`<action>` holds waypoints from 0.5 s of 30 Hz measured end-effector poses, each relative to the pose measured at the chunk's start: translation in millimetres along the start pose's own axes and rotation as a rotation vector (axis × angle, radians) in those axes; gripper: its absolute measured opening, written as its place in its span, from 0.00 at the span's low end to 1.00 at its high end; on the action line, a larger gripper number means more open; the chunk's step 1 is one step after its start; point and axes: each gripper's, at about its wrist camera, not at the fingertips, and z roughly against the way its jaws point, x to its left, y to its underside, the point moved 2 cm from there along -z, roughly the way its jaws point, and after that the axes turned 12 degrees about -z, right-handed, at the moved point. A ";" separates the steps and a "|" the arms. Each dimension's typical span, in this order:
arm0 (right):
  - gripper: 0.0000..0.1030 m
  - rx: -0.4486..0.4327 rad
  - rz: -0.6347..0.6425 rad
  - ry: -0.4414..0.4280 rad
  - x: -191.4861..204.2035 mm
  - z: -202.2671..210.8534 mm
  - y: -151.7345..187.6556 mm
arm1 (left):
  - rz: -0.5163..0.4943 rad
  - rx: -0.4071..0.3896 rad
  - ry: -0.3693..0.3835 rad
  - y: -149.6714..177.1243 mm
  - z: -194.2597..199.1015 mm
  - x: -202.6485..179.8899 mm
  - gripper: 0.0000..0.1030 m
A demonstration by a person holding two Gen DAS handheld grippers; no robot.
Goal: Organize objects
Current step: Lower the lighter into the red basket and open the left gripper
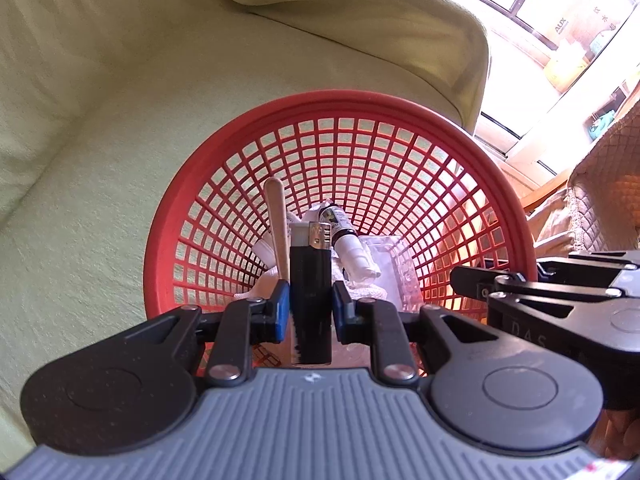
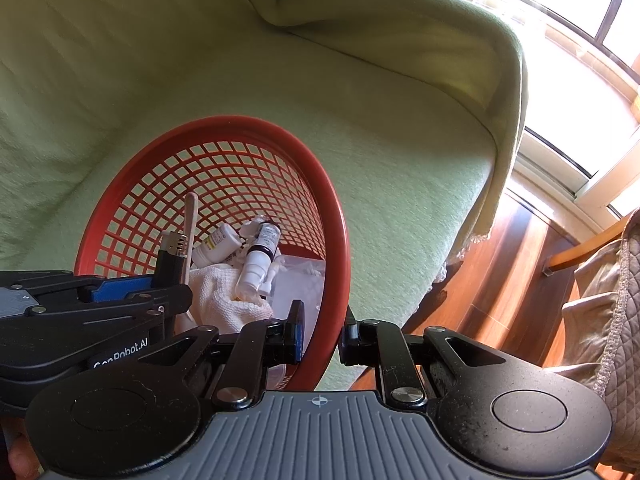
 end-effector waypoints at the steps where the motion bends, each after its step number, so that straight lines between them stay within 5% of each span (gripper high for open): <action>1: 0.13 0.001 -0.002 -0.002 -0.7 -0.5 0.0 | -0.018 -0.018 0.008 -0.2 2.6 -2.2 0.18; 8: 0.13 0.007 -0.023 -0.009 -6.2 -2.0 -0.1 | -0.055 -0.052 0.016 -2.5 11.6 -7.2 0.42; 15: 0.13 0.010 -0.042 -0.016 -11.9 -1.6 -1.0 | -0.038 -0.061 0.015 3.4 23.1 4.7 0.46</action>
